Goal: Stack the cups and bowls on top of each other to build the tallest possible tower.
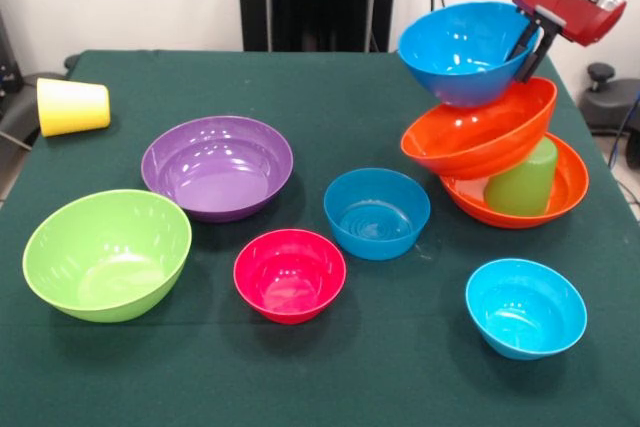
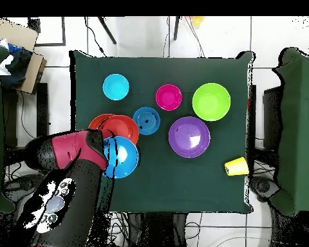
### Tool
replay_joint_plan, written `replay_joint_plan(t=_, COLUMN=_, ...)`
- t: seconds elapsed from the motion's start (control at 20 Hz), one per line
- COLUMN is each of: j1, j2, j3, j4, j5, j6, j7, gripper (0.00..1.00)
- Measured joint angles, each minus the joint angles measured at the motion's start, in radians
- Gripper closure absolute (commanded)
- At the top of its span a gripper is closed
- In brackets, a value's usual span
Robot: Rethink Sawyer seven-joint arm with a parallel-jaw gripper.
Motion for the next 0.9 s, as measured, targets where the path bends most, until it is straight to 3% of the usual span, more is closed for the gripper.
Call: replay_joint_plan(t=0.9, j1=0.015, j2=0.038, j3=-0.047, j4=-0.013, j5=0.078, j6=0.0, j7=0.0, gripper=1.0)
